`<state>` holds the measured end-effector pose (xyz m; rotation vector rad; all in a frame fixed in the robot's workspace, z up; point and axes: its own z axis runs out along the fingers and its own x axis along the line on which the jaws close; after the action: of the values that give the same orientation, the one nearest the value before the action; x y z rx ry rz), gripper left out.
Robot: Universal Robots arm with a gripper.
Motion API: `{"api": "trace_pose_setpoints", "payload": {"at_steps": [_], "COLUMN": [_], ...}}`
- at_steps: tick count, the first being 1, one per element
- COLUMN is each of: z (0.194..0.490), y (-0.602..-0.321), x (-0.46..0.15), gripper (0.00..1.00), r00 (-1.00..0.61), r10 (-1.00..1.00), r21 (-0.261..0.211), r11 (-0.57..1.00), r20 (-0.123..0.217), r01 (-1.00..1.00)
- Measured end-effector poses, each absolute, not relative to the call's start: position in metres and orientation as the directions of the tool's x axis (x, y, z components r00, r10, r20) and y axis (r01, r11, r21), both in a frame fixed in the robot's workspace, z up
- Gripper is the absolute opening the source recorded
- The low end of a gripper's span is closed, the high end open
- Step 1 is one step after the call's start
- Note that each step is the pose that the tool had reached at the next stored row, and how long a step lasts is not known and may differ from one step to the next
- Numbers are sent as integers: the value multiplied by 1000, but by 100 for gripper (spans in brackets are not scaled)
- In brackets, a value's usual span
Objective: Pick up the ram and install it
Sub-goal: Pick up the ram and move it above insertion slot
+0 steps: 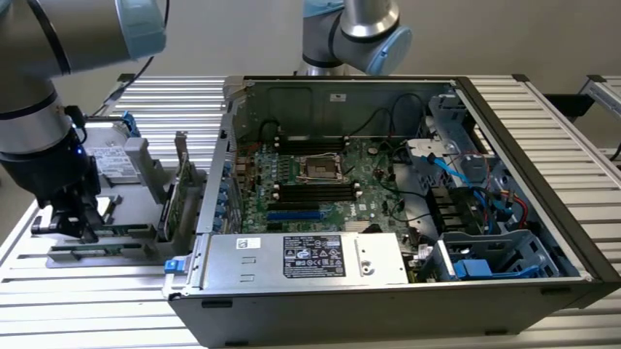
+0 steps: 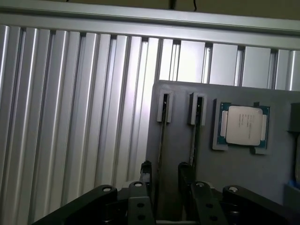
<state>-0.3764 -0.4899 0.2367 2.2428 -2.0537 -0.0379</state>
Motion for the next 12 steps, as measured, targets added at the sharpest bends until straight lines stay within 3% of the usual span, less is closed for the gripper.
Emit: {"api": "trace_pose_setpoints", "payload": {"at_steps": [12], "z": [215], "y": [-492], "x": [-376], "gripper": [36], "r00": [99], "r10": [-994], "r21": [90], "r11": [-94], "r20": [49], "r01": [-991]}}
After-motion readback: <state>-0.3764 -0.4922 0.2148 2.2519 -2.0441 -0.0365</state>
